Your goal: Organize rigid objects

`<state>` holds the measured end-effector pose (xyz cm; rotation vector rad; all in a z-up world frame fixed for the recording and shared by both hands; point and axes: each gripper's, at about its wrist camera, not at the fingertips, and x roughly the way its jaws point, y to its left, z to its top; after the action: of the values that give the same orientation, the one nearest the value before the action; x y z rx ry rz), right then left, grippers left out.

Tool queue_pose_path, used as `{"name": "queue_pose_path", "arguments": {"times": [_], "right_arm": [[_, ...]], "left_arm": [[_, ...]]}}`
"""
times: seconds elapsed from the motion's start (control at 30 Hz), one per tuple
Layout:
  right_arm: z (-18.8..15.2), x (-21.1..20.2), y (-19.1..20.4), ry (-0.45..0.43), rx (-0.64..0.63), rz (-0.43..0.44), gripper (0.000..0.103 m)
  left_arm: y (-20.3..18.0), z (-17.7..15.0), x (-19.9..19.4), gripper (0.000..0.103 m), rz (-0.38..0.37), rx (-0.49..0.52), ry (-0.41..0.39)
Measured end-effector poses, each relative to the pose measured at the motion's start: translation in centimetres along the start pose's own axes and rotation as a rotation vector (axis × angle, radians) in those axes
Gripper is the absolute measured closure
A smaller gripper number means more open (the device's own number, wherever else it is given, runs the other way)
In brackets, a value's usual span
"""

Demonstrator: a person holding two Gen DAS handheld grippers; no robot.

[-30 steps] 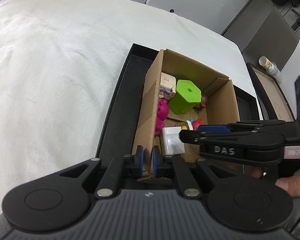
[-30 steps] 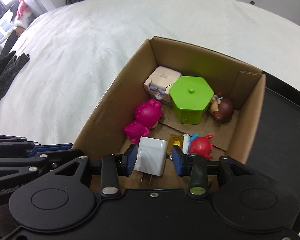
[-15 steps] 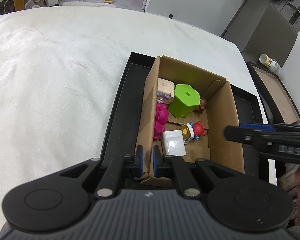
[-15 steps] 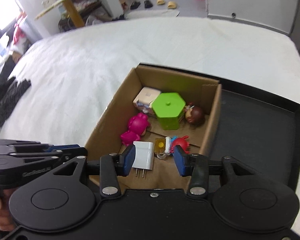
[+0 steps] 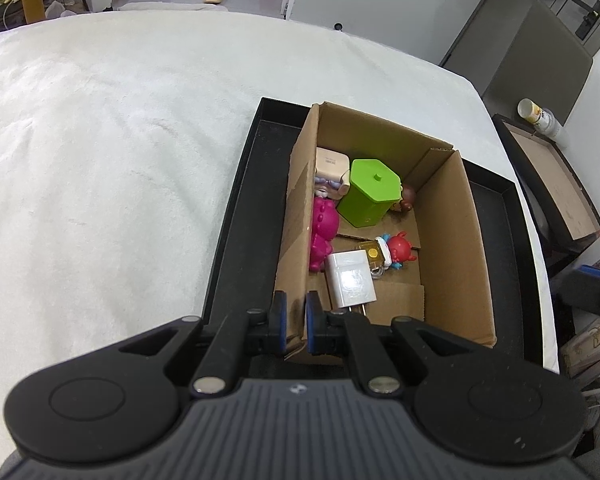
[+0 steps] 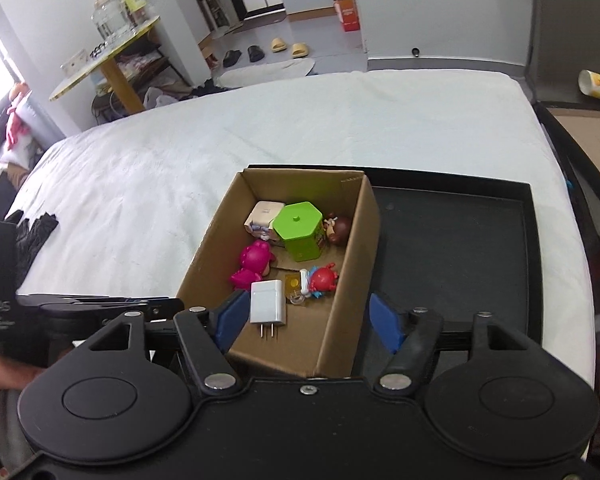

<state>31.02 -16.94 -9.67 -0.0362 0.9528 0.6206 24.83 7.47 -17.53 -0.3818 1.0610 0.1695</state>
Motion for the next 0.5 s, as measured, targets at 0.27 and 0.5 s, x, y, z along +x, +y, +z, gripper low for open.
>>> {"name": "queue_pose_path", "arguments": {"times": [0.27,0.5], "right_arm": [[-0.4,-3.4,0.2,-0.068,0.016,-0.048,0.009],[-0.7,-5.0,0.1,-0.083,0.055,-0.075,0.003]], "left_arm": [[-0.1,0.3,-2.0,0.095,0.012,0.0,-0.027],[-0.2,0.9,-5.0,0.088,-0.006,0.002,-0.038]]}}
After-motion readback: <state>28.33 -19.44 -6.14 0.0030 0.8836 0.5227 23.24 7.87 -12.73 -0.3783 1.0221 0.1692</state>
